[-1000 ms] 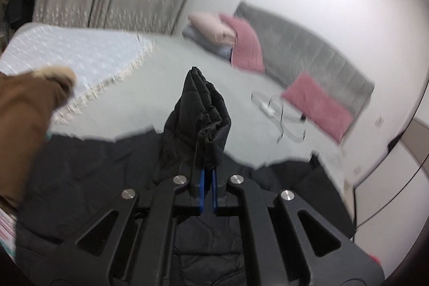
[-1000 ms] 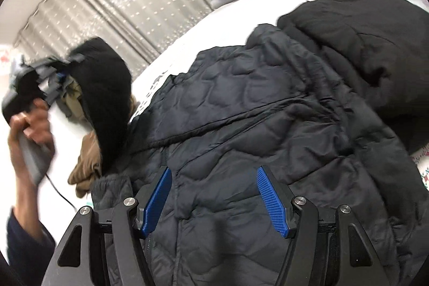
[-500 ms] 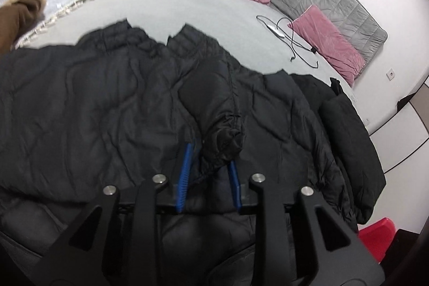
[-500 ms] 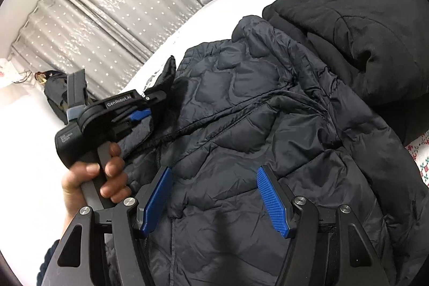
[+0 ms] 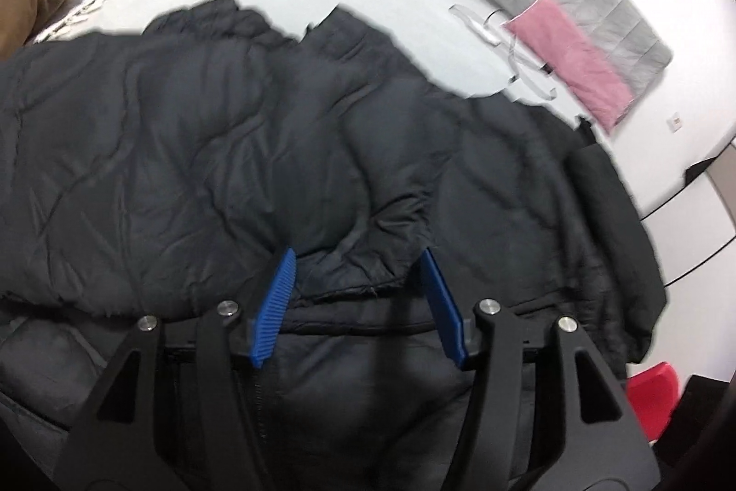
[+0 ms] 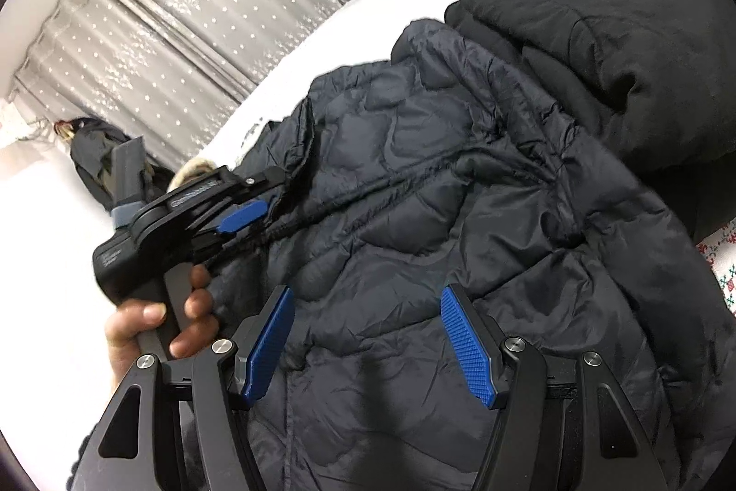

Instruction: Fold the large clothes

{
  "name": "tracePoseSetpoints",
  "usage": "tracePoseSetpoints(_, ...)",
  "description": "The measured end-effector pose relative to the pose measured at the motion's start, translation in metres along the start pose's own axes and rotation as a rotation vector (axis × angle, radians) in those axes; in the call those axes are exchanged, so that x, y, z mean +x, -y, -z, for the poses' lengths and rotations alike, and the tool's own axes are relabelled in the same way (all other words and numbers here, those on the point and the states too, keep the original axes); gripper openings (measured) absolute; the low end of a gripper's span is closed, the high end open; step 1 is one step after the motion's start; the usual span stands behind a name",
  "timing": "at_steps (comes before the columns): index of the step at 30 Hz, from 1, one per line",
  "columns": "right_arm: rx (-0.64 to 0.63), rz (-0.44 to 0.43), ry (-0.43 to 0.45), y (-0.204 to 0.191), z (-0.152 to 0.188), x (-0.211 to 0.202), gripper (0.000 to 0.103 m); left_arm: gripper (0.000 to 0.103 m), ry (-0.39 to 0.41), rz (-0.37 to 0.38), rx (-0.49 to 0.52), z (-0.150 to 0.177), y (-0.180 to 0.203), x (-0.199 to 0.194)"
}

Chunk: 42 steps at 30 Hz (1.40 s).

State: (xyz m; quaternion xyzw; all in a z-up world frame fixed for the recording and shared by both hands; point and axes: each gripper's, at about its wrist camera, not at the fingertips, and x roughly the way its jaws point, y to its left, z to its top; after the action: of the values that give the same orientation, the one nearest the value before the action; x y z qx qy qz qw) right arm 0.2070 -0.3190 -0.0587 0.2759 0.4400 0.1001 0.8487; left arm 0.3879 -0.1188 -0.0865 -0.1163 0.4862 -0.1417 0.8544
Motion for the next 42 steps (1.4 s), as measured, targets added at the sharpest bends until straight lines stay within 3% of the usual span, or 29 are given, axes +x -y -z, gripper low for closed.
tracePoseSetpoints(6,-0.037,0.050,-0.048,-0.003,0.004,0.010,0.067,0.058,0.008,-0.083,0.039,0.011,0.010,-0.009)
tracePoseSetpoints(9,-0.065,0.055,-0.043,-0.006,0.005,0.010,0.072,0.058,0.044,-0.103,0.058,0.017,0.013,-0.041)
tracePoseSetpoints(16,-0.091,0.081,-0.021,-0.009,0.006,0.008,0.073,0.058,0.158,-0.243,0.096,0.059,-0.006,-0.145)
tracePoseSetpoints(18,-0.098,0.089,-0.013,-0.011,0.006,0.006,0.073,0.061,0.180,-0.298,0.114,0.075,-0.012,-0.172)
tracePoseSetpoints(20,-0.111,0.105,0.006,-0.013,0.009,0.001,0.073,0.071,0.210,-0.325,0.123,0.092,-0.023,-0.199)
tracePoseSetpoints(27,-0.129,0.132,0.083,-0.017,0.014,-0.021,0.073,0.073,0.295,-0.318,-0.085,0.132,-0.118,-0.295)
tracePoseSetpoints(30,-0.135,0.126,0.114,-0.023,0.017,-0.034,0.073,0.073,0.311,-0.357,-0.152,0.149,-0.160,-0.321)
tracePoseSetpoints(32,-0.140,0.127,0.124,-0.027,0.022,-0.041,0.073,0.074,0.326,-0.337,-0.233,0.162,-0.188,-0.332)
tracePoseSetpoints(35,-0.148,0.127,0.119,-0.032,0.029,-0.048,0.073,0.074,0.316,-0.288,-0.313,0.181,-0.215,-0.330)
tracePoseSetpoints(42,-0.179,0.165,0.113,-0.025,0.041,-0.085,0.073,0.074,0.154,-0.210,-0.326,0.221,-0.236,-0.289)
